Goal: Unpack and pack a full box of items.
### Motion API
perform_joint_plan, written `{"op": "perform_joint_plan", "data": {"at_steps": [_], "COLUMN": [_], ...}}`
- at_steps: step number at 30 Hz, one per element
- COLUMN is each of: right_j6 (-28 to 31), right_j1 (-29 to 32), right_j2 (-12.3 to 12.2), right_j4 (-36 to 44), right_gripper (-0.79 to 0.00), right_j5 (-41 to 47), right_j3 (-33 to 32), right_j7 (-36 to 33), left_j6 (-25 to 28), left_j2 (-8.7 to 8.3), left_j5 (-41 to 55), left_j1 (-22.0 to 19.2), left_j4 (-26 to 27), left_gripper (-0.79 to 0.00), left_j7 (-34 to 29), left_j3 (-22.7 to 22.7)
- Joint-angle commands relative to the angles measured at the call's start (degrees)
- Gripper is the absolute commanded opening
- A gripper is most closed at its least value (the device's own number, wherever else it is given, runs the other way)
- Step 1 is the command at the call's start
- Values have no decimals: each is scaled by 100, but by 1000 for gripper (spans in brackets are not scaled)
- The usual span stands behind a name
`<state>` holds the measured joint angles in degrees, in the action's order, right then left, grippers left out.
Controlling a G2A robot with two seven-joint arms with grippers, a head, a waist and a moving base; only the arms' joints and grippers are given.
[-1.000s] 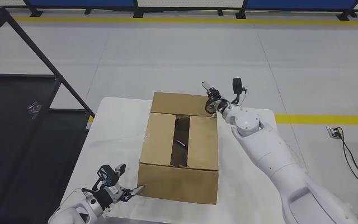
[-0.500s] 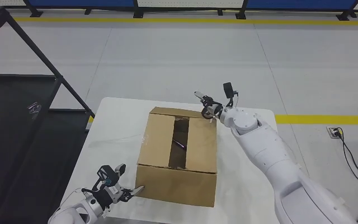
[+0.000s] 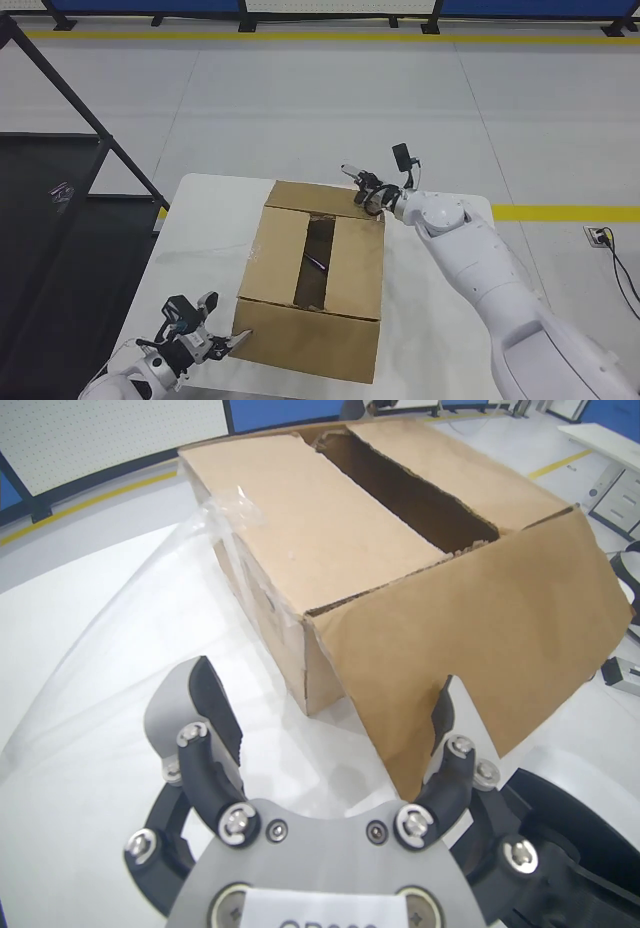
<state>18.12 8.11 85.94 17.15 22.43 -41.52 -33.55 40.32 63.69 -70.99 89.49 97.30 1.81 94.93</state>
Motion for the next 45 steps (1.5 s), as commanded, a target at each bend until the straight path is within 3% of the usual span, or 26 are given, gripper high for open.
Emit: {"op": "perform_joint_plan", "data": {"at_steps": [1,4,7,10,15,18,21,29,35,45], "right_j6": [154,350,302,302,309,348,421,-53,-757,-685], "right_j1": [10,63,107,107,151,290,407,610,619,611], "right_j2": [1,24,51,51,47,-20,-98,-196,-133,168], "right_j4": [88,323,499,499,550,767,992,1549,1694,1448], "right_gripper": [0,0,0,0,0,0,0,0,0,0], "right_j5": [64,144,180,180,187,183,92,-396,-904,-637], "right_j3": [-81,-171,-194,-194,-205,-286,-314,-228,-1,151], "right_j7": [102,251,180,180,166,-282,-1098,-2137,-2176,-2301], "left_j6": [-40,-304,-915,-1368,-1675,-1868,-1905,-1894,-1830,-1717], "left_j2": [-9,-9,6,38,90,122,143,154,137,86], "left_j5": [353,855,1061,1106,975,665,598,505,450,803], "left_j1": [-2,-74,-310,-625,-1035,-1135,-1176,-1108,-942,-576], "left_j4": [-30,-144,-321,-559,-782,-828,-863,-771,-655,-396], "left_gripper": [0,0,0,0,0,0,0,0,0,0], "left_j7": [6,-145,-487,-727,-920,-770,-703,-581,-449,-250], "left_j3": [162,339,342,112,-382,-664,-830,-959,-886,-380]}}
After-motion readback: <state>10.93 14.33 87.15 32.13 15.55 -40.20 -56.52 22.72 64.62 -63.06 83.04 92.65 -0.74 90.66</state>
